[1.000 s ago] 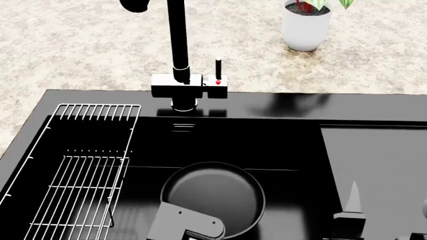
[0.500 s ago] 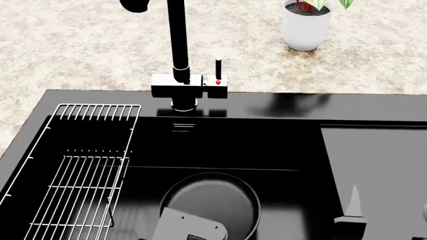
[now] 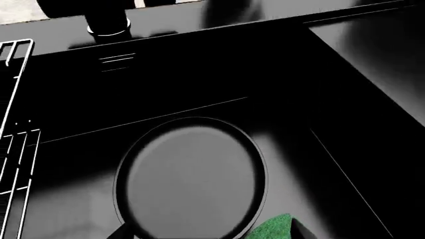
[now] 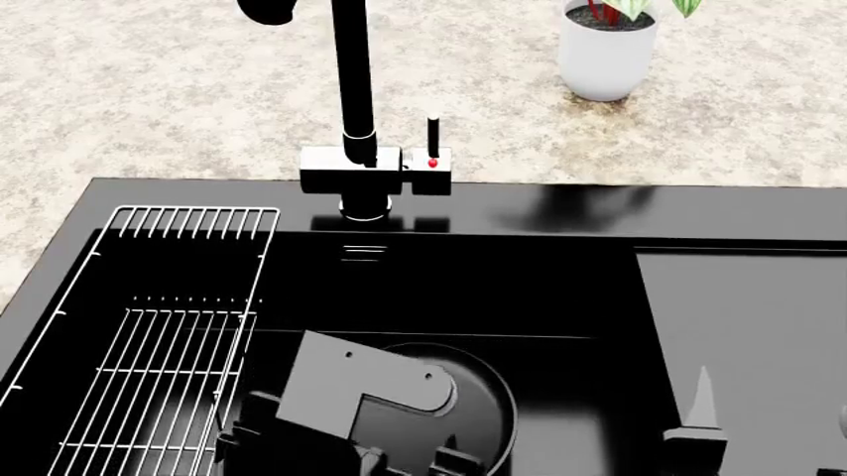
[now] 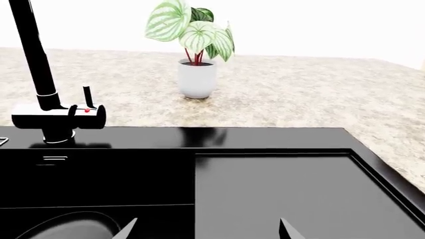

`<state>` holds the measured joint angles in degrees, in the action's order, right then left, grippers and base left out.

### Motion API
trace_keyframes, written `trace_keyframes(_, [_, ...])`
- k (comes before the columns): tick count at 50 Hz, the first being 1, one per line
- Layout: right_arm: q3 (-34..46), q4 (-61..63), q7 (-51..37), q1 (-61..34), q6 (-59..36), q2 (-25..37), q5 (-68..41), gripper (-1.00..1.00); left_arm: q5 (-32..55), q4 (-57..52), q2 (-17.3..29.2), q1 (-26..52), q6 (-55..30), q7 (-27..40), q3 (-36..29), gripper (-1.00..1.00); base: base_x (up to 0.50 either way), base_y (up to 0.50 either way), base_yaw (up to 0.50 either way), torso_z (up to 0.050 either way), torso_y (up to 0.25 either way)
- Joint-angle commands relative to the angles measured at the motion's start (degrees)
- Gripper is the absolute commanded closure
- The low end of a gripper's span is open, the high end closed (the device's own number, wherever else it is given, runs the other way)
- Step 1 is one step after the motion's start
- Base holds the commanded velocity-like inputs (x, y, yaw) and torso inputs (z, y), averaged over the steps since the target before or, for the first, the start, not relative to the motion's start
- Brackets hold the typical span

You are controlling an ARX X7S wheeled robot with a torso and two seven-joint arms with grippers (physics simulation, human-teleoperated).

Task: Pick the pan and sponge and place them into the sink. Then turn on the water.

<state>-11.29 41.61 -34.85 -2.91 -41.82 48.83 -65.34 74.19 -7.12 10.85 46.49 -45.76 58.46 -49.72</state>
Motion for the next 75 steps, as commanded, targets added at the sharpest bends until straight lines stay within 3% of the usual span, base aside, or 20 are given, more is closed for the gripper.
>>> trace_keyframes(1, [-0.08,0.05,0.50,-0.73,0.05,-0.76,0.24,-1.00,6.26,-7.91,0.72,4.97,-2.67,5.75,4.39,-1.00,0.00,0.00,0.00,0.000,0.000])
trace_keyframes(15, [1.55,0.24,-0.45,-4.79,-0.06,-1.26,0.31,-1.00,9.26,-12.64,7.45,11.41,-4.79,5.60,8.38,-1.00,0.00,0.00,0.00,0.000,0.000])
trace_keyframes(17, [2.08,0.04,-0.88,-6.63,-0.22,-1.49,-0.01,-1.00,6.47,-14.32,10.46,11.36,-4.17,3.07,8.77,-1.00,0.00,0.00,0.00,0.000,0.000])
trace_keyframes(20, [3.36,-0.41,-0.92,-8.81,-0.18,-2.31,0.28,-1.00,5.64,-15.31,14.38,7.55,2.18,-0.67,14.42,-1.00,0.00,0.00,0.00,0.000,0.000])
trace_keyframes(22, [5.39,-0.61,-1.65,-11.48,-1.40,-2.44,0.76,-1.00,-0.36,-17.92,18.37,9.05,1.03,-2.32,12.90,-1.00,0.00,0.00,0.00,0.000,0.000])
trace_keyframes(33, [16.17,-8.53,-4.86,-30.07,-9.78,-6.41,1.17,-1.00,5.68,-21.30,31.64,1.54,6.10,-3.52,22.59,-1.00,0.00,0.00,0.00,0.000,0.000])
trace_keyframes(38, [26.32,-13.22,2.06,-37.41,-9.22,-8.52,10.96,-1.00,8.57,-23.23,37.36,-2.98,9.18,-4.12,27.31,-1.00,0.00,0.00,0.00,0.000,0.000])
trace_keyframes(40, [25.45,-16.11,3.17,-39.39,-8.65,-11.37,8.58,-1.00,9.78,-24.08,39.00,-3.90,9.93,-4.39,28.74,-1.00,0.00,0.00,0.00,0.000,0.000])
trace_keyframes(53, [37.09,-39.31,14.50,-55.83,-1.56,-27.06,19.19,-1.00,15.79,-25.78,43.29,-4.44,11.34,-1.23,33.13,-1.00,0.00,0.00,0.00,0.000,0.000])
trace_keyframes(75, [43.41,-60.52,24.17,-64.01,4.42,-35.59,24.93,-1.00,17.41,-26.51,46.87,-6.42,11.83,-1.90,35.32,-1.00,0.00,0.00,0.00,0.000,0.000])
